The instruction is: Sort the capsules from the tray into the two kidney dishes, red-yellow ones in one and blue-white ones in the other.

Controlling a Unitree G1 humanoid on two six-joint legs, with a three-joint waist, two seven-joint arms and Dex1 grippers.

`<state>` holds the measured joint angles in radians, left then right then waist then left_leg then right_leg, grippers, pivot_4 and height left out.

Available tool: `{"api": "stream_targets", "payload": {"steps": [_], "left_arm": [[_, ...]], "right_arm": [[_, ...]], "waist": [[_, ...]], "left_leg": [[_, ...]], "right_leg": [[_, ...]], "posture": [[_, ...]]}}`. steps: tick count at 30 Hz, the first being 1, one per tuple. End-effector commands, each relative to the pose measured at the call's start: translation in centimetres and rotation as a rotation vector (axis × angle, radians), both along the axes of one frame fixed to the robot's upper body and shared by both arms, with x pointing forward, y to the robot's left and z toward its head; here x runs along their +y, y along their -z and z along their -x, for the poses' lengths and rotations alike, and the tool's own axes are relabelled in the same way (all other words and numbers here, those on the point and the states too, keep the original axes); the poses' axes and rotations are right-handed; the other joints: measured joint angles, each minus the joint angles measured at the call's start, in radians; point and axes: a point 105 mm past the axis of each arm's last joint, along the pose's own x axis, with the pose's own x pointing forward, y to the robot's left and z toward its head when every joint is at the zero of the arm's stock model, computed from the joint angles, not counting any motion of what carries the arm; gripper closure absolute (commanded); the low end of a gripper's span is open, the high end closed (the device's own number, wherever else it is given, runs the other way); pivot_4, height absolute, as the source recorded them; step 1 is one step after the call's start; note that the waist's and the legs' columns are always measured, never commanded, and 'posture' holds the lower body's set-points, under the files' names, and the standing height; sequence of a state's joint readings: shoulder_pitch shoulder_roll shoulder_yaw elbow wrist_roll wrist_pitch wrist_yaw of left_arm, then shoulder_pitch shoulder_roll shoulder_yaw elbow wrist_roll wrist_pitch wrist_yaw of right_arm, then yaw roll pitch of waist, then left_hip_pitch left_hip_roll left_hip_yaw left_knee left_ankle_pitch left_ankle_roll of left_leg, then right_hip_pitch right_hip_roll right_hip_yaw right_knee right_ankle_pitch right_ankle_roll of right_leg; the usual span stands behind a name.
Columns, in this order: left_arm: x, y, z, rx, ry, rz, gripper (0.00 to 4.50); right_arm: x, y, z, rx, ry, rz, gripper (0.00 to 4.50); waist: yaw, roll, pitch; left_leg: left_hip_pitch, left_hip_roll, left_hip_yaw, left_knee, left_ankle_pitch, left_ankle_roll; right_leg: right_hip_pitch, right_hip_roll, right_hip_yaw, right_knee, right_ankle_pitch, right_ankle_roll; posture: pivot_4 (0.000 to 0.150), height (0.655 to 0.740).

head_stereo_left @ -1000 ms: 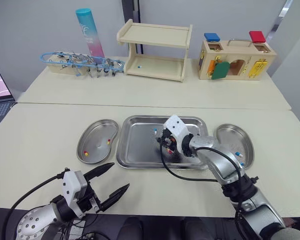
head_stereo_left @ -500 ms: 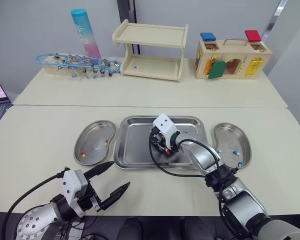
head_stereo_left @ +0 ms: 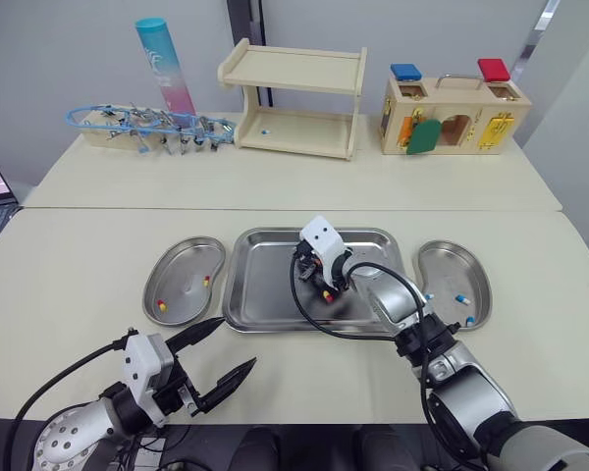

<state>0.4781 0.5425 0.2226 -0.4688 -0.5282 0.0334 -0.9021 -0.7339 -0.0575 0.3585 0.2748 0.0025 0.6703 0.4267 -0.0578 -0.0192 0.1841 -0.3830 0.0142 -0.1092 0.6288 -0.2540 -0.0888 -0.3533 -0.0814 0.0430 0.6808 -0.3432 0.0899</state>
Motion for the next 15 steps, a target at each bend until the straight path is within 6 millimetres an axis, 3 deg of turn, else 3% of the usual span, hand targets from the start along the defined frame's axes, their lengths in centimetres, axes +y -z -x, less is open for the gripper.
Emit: {"api": "stream_targets", "payload": {"steps": [1,10,15], "left_arm": [[-0.6,-0.8,0.3,-0.028,0.026,-0.005,0.0],[-0.8,-0.9,0.4,-0.026,0.054,-0.003,0.0],[-1.6,-0.9,0.7,-0.032,0.142,-0.019,0.0]], "right_arm": [[0.8,-0.3,0.8,-0.013,-0.064,-0.004,4.48],[-0.1,-3.1,2.1,-0.126,-0.178,0.002,4.48],[-3.3,-5.8,4.3,-0.158,-0.231,-0.02,4.48]], "waist": [[0.0,0.0,0.0],[0.0,0.0,0.0],[0.006,0.001,0.001]], "left_leg": [[0.0,0.0,0.0,0.0,0.0,0.0],[-0.001,0.0,0.0,0.0,0.0,0.0],[-0.001,0.0,0.0,0.0,0.0,0.0]], "right_leg": [[0.0,0.0,0.0,0.0,0.0,0.0],[0.0,0.0,0.0,0.0,0.0,0.0],[0.0,0.0,0.0,-0.001,0.0,0.0]], "posture": [[0.15,0.74],[0.15,0.74],[0.15,0.74]]}}
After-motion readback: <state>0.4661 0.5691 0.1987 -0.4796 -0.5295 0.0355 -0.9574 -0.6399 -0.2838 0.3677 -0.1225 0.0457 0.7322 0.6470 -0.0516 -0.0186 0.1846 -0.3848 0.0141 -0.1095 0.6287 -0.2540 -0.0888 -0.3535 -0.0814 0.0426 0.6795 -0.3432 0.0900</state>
